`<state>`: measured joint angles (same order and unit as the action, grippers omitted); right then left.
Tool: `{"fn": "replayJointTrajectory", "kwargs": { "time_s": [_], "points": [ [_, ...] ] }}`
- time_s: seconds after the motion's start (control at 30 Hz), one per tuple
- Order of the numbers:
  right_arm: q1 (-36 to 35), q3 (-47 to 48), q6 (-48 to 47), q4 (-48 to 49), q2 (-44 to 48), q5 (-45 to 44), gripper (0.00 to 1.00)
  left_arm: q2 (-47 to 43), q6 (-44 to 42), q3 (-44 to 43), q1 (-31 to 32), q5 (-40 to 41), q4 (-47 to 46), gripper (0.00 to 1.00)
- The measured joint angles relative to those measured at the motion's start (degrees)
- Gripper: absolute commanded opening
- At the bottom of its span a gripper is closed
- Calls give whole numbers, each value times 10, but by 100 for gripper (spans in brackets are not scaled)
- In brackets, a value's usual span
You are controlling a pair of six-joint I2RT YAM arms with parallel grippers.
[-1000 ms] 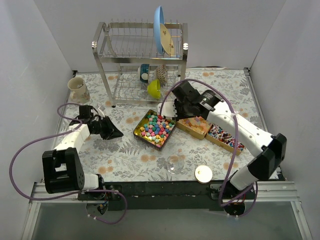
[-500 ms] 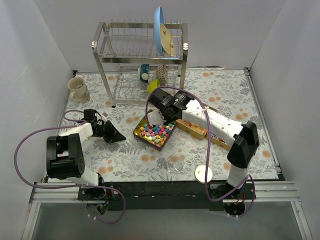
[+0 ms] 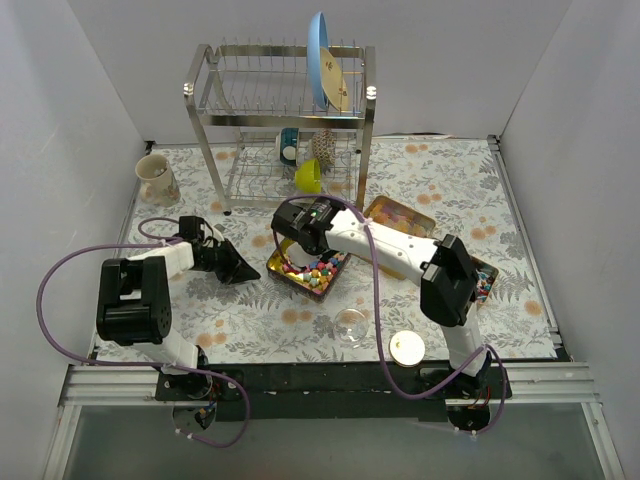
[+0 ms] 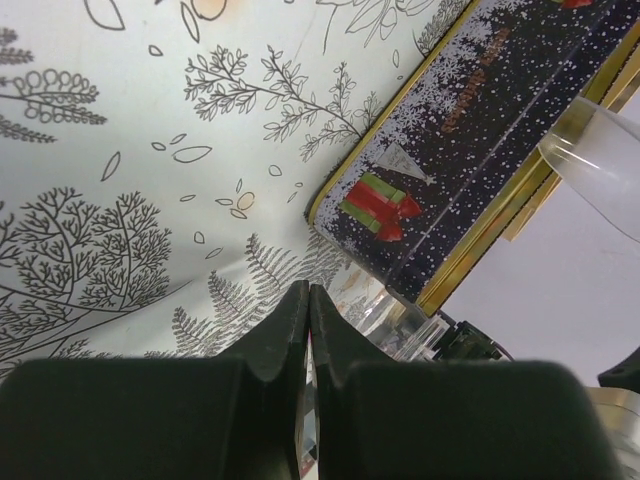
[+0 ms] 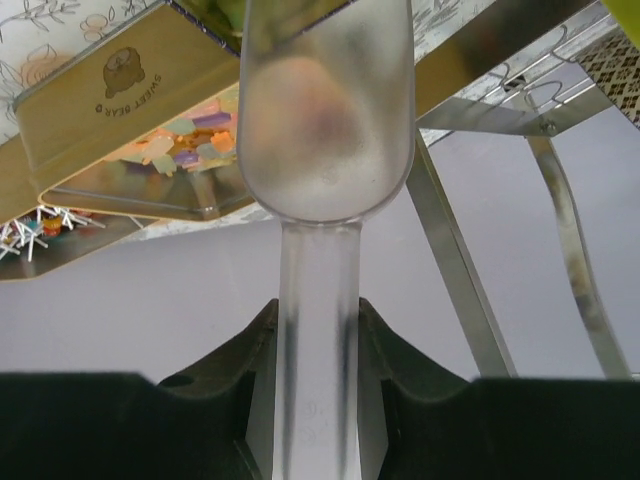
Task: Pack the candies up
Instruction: Scoop the fake candies from the storage box.
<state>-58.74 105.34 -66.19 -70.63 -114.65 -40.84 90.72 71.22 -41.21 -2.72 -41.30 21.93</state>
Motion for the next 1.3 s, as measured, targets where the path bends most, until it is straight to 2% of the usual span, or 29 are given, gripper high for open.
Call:
{"fn": "replayJointTrajectory", "kwargs": {
  "time_s": [0.37, 0.97, 1.3],
  "points": [
    [-16, 3, 0, -12, -40, -76, 1, 23, 6, -2, 9, 4, -16, 0],
    [-49, 0, 6, -14, -49, -44, 1, 47, 1, -20, 15, 1, -21, 0],
    [-23, -17, 50, -13, -36, -10, 1, 58, -18, -28, 23, 11, -25, 0]
  ]
}}
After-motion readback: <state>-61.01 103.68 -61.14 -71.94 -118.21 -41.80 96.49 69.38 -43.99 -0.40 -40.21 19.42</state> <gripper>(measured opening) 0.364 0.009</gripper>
